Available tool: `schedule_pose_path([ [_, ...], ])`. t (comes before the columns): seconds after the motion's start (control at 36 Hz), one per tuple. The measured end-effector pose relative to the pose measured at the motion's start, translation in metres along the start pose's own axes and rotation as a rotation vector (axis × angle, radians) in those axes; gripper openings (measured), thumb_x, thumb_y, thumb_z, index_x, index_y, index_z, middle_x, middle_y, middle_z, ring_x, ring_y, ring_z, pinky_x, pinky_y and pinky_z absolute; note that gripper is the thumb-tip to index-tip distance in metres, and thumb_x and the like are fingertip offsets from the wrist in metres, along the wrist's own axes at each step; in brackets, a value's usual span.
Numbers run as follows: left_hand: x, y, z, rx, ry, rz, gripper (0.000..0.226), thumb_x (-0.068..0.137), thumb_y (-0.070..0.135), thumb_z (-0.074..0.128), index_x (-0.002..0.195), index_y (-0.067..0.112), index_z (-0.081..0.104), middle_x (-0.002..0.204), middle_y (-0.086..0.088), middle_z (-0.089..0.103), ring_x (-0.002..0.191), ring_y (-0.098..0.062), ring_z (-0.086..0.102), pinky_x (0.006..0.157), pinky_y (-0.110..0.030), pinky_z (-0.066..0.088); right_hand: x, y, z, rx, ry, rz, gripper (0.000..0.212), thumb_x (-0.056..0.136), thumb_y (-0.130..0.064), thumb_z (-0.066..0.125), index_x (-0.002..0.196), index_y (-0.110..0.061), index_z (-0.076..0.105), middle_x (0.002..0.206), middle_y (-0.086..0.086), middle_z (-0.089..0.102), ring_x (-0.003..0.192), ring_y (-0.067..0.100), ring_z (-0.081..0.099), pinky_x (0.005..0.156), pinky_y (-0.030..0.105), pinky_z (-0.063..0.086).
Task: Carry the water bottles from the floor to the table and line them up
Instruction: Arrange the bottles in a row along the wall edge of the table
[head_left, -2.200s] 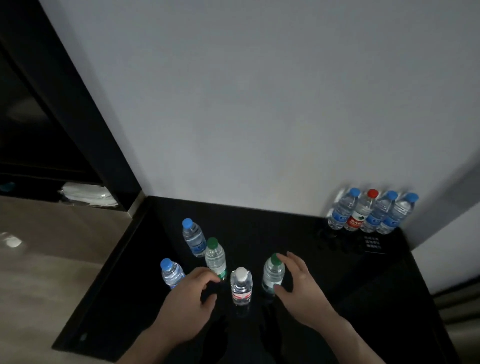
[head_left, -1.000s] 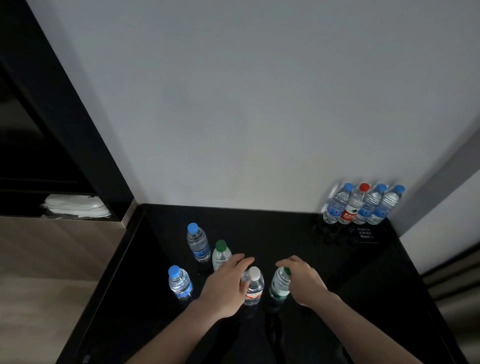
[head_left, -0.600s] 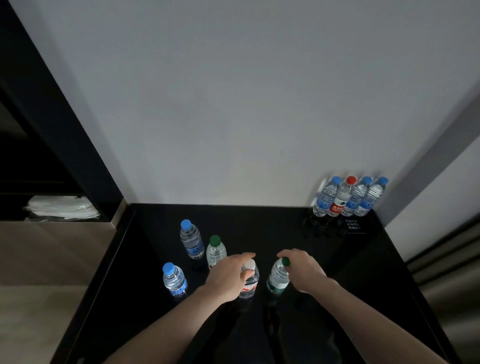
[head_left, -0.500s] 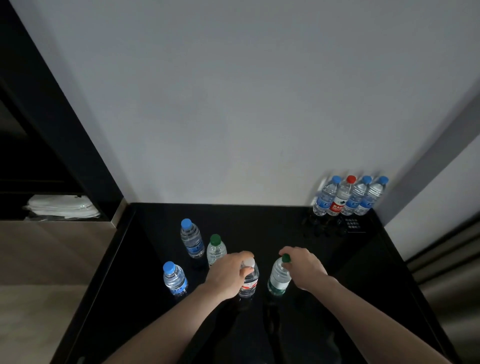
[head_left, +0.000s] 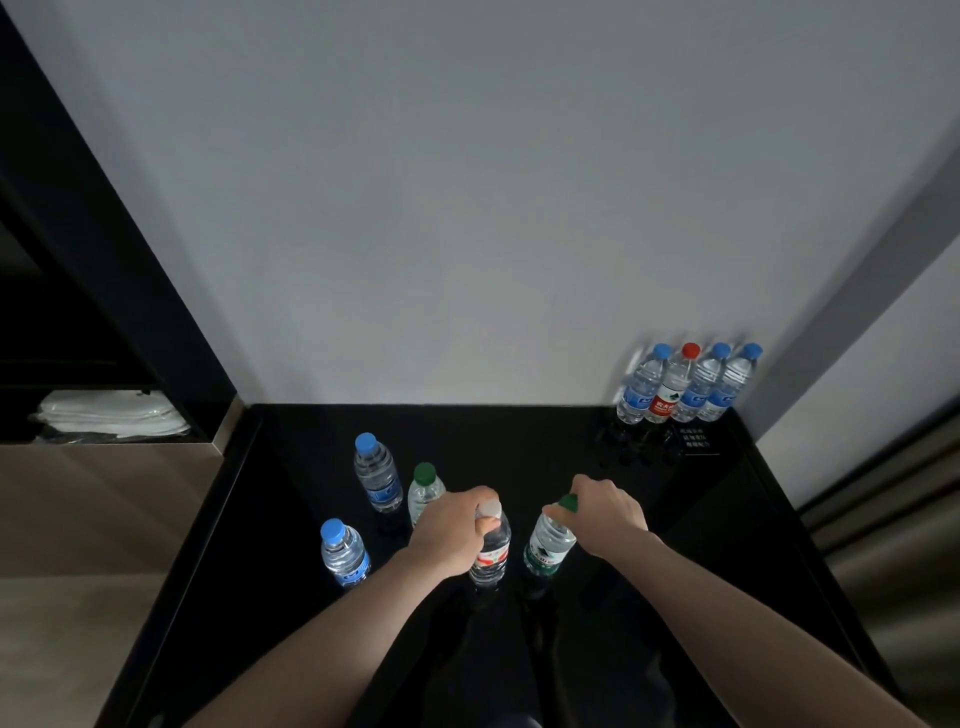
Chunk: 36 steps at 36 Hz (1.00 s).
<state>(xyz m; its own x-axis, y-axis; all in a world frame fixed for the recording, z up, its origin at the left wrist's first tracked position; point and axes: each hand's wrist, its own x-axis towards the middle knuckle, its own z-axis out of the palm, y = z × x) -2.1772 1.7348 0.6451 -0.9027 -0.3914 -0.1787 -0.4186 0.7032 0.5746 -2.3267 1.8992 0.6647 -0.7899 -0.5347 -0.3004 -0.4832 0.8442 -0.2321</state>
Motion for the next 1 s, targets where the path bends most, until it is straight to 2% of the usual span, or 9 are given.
schedule_pose_path([
  [0.17,0.008,-0.002,-0.006,-0.021,-0.018,-0.034,0.025,0.103,0.029,0.05,0.127,0.034,0.055,0.108,0.0,0.067,0.095,-0.017,0.065,0.079,-0.036,0.056,0.001,0.007,0.0,0.003,-0.032,-0.033,0.029,0.085,-0.052,0.067,0.1,-0.028,0.057,0.083,-0.008,0.06,0.074,0.012,0.06,0.059,0.026,0.044],
  [0.31,0.017,0.002,-0.009,-0.032,-0.028,-0.053,0.019,0.102,0.027,0.052,0.119,0.032,0.057,0.097,0.005,0.068,0.09,-0.015,0.066,0.078,-0.041,0.059,0.0,0.011,0.006,0.044,-0.015,-0.058,0.026,0.087,-0.049,0.067,0.104,-0.032,0.058,0.082,-0.01,0.061,0.074,0.012,0.06,0.059,0.026,0.045],
  [0.42,0.024,0.009,-0.008,0.019,-0.016,-0.057,0.017,0.1,0.022,0.053,0.113,0.032,0.058,0.082,0.013,0.063,0.084,-0.011,0.065,0.072,-0.036,0.058,0.004,0.016,0.004,0.043,-0.017,-0.082,0.024,0.087,-0.05,0.066,0.1,-0.033,0.056,0.081,-0.01,0.06,0.073,0.011,0.059,0.057,0.026,0.042],
  [0.5,0.03,0.016,-0.005,0.076,-0.018,-0.058,0.023,0.098,0.015,0.053,0.112,0.033,0.057,0.081,0.011,0.063,0.08,-0.013,0.066,0.067,-0.036,0.056,0.009,0.021,-0.001,0.025,-0.031,-0.102,0.024,0.087,-0.051,0.065,0.1,-0.032,0.057,0.085,-0.01,0.061,0.077,0.013,0.06,0.061,0.027,0.043],
  [0.61,0.042,0.021,-0.003,0.112,-0.013,-0.044,0.016,0.099,0.02,0.054,0.109,0.033,0.056,0.078,0.013,0.058,0.074,-0.011,0.063,0.06,-0.03,0.051,0.02,0.031,-0.01,0.011,-0.057,-0.12,0.025,0.089,-0.051,0.064,0.103,-0.032,0.058,0.089,-0.009,0.062,0.08,0.014,0.061,0.065,0.028,0.045],
  [0.67,0.049,0.025,-0.007,0.135,-0.027,-0.03,0.008,0.1,0.025,0.053,0.106,0.027,0.059,0.086,0.009,0.061,0.077,-0.012,0.063,0.066,-0.033,0.052,0.027,0.036,-0.017,-0.003,-0.066,-0.132,0.024,0.089,-0.05,0.063,0.103,-0.031,0.058,0.089,-0.009,0.062,0.079,0.012,0.061,0.065,0.028,0.046],
  [0.75,0.06,0.031,-0.011,0.163,-0.042,-0.03,0.008,0.099,0.025,0.053,0.096,0.023,0.061,0.094,0.004,0.06,0.085,-0.016,0.062,0.078,-0.039,0.056,0.037,0.042,-0.027,-0.011,-0.064,-0.152,0.024,0.09,-0.048,0.062,0.103,-0.03,0.057,0.09,-0.008,0.061,0.079,0.012,0.06,0.067,0.028,0.047],
  [0.86,0.073,0.038,-0.013,0.201,-0.066,-0.044,0.009,0.096,0.019,0.055,0.088,0.024,0.058,0.096,0.004,0.058,0.086,-0.016,0.061,0.078,-0.037,0.056,0.055,0.05,-0.046,-0.007,-0.047,-0.177,0.018,0.091,-0.045,0.06,0.1,-0.03,0.055,0.09,-0.008,0.062,0.08,0.014,0.06,0.068,0.03,0.046],
  [1.0,0.091,0.052,-0.012,0.241,-0.026,-0.024,0.012,0.094,0.013,0.056,0.101,0.021,0.06,0.1,0.005,0.057,0.089,-0.016,0.06,0.081,-0.036,0.055,0.083,0.065,-0.07,-0.014,-0.032,-0.201,0.019,0.091,-0.046,0.06,0.102,-0.031,0.055,0.092,-0.007,0.062,0.081,0.015,0.06,0.066,0.031,0.044],
])
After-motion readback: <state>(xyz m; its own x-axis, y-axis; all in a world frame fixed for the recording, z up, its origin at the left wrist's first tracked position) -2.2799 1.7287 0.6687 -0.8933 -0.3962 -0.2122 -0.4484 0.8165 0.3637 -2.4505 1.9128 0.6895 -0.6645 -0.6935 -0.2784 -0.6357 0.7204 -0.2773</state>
